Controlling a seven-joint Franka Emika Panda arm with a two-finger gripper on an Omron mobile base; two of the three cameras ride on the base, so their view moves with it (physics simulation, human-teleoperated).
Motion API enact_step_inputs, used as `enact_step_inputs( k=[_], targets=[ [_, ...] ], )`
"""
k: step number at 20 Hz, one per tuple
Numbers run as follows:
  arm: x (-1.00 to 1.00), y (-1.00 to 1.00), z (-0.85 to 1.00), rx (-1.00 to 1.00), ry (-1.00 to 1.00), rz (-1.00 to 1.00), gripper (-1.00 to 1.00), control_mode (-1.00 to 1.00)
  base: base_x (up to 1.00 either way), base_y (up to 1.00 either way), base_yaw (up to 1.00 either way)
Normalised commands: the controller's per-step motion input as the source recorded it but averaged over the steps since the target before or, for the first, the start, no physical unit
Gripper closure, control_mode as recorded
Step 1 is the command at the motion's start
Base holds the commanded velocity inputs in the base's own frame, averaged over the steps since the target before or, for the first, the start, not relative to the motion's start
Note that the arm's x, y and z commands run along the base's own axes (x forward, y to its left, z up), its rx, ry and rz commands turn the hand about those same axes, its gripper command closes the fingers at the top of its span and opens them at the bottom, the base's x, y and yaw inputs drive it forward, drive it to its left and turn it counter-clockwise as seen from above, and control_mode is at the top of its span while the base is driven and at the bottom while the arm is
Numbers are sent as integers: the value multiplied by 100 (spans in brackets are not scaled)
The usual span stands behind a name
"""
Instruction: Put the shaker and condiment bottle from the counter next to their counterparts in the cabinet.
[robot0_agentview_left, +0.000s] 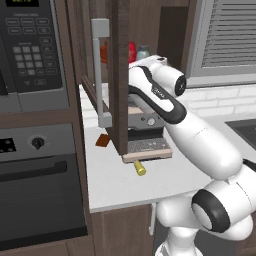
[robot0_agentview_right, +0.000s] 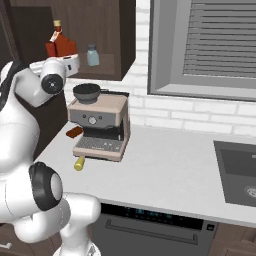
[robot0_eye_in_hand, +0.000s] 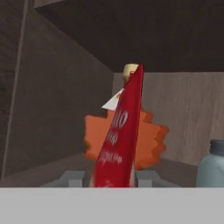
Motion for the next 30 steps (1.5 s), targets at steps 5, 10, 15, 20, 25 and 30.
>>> enact_step_inputs(
  k=[5, 10, 15, 20, 25, 30],
  targets=[
    [19, 0, 29, 1, 0, -2, 100, -100, 0, 0, 0],
    [10, 0, 23, 0, 0, -2, 100, -100, 0, 0, 0],
    [6, 0, -4, 0, 0, -1, 100, -100, 0, 0, 0],
    [9, 7, -44, -1, -3, 0, 100, -100, 0, 0, 0],
    [9, 3, -23, 0, -3, 0, 100, -100, 0, 0, 0],
    [26, 0, -3, 1, 0, 0, 100, -100, 0, 0, 0]
  ],
)
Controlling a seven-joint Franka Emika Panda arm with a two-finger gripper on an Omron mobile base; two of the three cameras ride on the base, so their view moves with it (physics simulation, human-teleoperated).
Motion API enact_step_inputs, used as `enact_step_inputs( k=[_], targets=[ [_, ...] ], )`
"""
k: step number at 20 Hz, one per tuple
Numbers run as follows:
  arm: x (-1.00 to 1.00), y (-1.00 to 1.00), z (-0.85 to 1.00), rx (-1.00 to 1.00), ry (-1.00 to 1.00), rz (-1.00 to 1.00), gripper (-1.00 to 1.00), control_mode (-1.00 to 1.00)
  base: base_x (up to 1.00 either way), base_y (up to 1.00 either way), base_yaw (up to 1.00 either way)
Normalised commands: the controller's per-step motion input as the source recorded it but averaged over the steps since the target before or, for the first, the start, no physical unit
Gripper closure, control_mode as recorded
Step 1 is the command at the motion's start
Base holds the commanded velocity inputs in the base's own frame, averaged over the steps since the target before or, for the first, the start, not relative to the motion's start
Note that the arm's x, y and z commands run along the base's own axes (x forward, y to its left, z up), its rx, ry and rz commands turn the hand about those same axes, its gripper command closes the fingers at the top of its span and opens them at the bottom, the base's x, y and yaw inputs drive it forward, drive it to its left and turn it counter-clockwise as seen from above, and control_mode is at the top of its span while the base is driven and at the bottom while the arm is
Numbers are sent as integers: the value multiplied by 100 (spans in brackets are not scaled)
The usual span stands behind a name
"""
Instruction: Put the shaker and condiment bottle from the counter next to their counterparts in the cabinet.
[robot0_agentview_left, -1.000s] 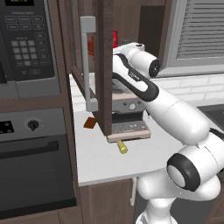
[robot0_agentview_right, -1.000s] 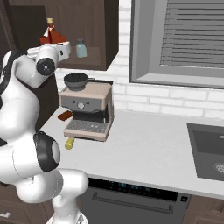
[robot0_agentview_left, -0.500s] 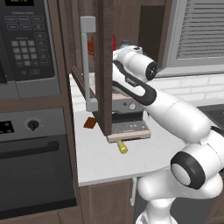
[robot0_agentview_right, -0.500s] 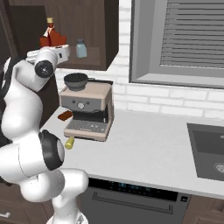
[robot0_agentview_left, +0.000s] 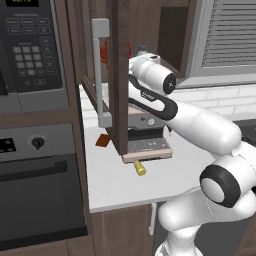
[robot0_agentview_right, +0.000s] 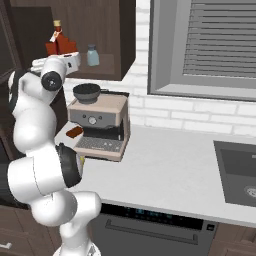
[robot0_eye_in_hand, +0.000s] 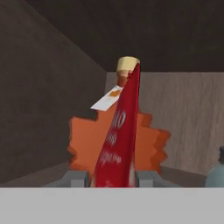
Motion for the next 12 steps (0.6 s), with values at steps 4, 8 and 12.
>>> enact_step_inputs(
  k=[4, 8, 12],
  targets=[
    [36, 0, -1, 1, 0, 0, 100, -100, 0, 0, 0],
    [34, 0, -20, 0, 0, 0, 100, -100, 0, 0, 0],
    [28, 0, -38, 0, -1, 0, 100, -100, 0, 0, 0]
  ],
)
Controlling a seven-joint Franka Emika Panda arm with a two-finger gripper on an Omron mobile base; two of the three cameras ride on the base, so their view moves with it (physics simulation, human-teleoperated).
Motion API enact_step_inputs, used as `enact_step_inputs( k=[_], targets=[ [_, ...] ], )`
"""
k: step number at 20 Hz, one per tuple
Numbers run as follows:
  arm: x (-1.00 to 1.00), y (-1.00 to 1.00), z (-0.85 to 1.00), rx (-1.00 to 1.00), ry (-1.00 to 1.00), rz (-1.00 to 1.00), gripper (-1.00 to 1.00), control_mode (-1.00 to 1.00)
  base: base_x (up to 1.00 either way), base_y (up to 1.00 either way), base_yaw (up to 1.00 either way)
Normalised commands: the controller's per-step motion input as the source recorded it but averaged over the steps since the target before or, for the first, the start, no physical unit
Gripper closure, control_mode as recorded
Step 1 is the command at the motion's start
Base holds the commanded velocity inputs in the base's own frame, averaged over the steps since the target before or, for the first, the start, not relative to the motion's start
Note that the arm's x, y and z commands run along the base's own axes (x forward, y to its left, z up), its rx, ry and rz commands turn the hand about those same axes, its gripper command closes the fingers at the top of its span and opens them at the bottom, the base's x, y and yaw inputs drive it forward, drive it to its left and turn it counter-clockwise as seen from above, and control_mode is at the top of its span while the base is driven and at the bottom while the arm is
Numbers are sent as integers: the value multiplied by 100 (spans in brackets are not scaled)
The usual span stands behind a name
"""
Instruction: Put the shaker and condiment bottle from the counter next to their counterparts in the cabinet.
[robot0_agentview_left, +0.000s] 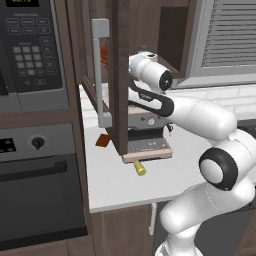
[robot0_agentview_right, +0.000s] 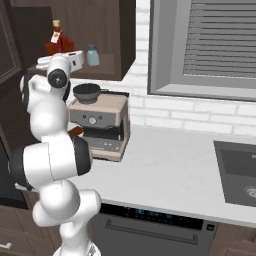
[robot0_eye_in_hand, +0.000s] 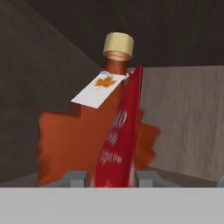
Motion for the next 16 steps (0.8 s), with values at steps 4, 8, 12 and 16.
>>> enact_step_inputs(
  k=[4, 8, 12, 16],
  targets=[
    [26, 0, -51, 0, -3, 0, 100, -100, 0, 0, 0],
    [11, 0, -40, 1, 0, 0, 100, -100, 0, 0, 0],
    [0, 16, -38, 0, -1, 0, 100, -100, 0, 0, 0],
    [0, 36, -42, -1, 0, 0, 100, -100, 0, 0, 0]
  ],
)
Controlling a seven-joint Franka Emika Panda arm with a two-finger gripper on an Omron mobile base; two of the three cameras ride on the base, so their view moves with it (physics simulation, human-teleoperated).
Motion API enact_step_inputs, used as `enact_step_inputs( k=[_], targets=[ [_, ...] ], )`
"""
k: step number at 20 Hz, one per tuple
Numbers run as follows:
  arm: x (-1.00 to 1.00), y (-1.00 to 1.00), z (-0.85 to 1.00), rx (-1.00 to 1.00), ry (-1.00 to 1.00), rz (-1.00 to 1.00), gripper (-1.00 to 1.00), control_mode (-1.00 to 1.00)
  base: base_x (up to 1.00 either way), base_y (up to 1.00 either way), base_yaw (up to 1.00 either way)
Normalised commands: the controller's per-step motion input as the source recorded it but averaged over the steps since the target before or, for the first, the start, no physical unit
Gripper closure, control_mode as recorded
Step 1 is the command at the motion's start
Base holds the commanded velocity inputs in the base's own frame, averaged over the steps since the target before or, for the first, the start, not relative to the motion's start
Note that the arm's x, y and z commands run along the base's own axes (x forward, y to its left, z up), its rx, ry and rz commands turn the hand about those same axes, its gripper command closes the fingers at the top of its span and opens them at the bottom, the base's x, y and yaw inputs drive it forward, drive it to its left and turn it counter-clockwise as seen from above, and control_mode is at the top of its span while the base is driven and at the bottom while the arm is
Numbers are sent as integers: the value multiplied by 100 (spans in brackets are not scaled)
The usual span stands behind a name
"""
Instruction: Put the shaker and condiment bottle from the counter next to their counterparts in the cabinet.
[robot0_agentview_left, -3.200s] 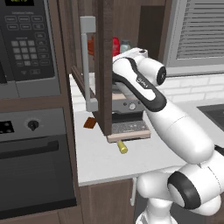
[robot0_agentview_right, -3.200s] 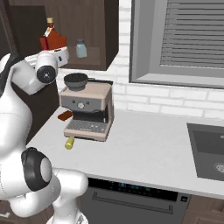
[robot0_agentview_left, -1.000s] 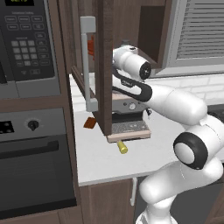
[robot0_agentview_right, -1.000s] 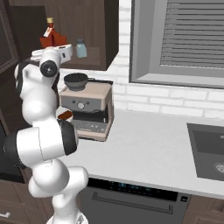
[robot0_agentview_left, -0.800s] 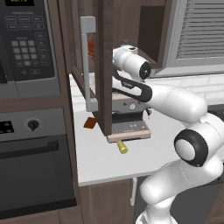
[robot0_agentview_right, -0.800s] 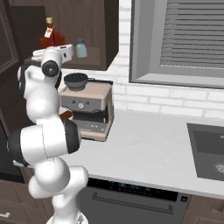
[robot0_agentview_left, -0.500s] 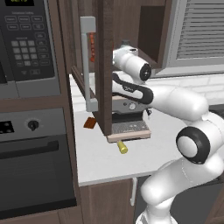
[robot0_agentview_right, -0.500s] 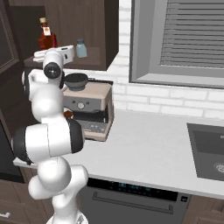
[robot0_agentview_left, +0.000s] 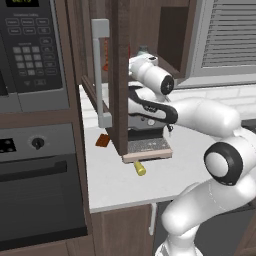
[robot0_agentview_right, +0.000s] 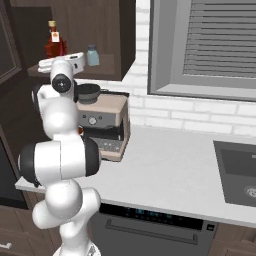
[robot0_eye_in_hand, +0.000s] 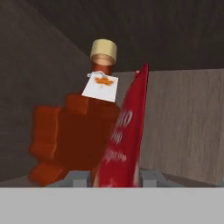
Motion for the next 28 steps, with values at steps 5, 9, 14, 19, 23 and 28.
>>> enact_step_inputs(
  k=[5, 9, 14, 19, 23, 28],
  targets=[
    [10, 24, -36, 0, 0, -1, -100, -100, 0, 0, 0],
    [9, 0, -28, 3, 0, -1, -100, -100, 0, 0, 0],
    [0, 0, -25, 1, 0, 0, -100, -100, 0, 0, 0],
    [0, 0, -25, 0, 0, 0, -100, -100, 0, 0, 0],
    [0, 0, -23, 0, 0, 0, -100, -100, 0, 0, 0],
    [0, 0, -18, 0, 0, 0, -100, -100, 0, 0, 0]
  ],
)
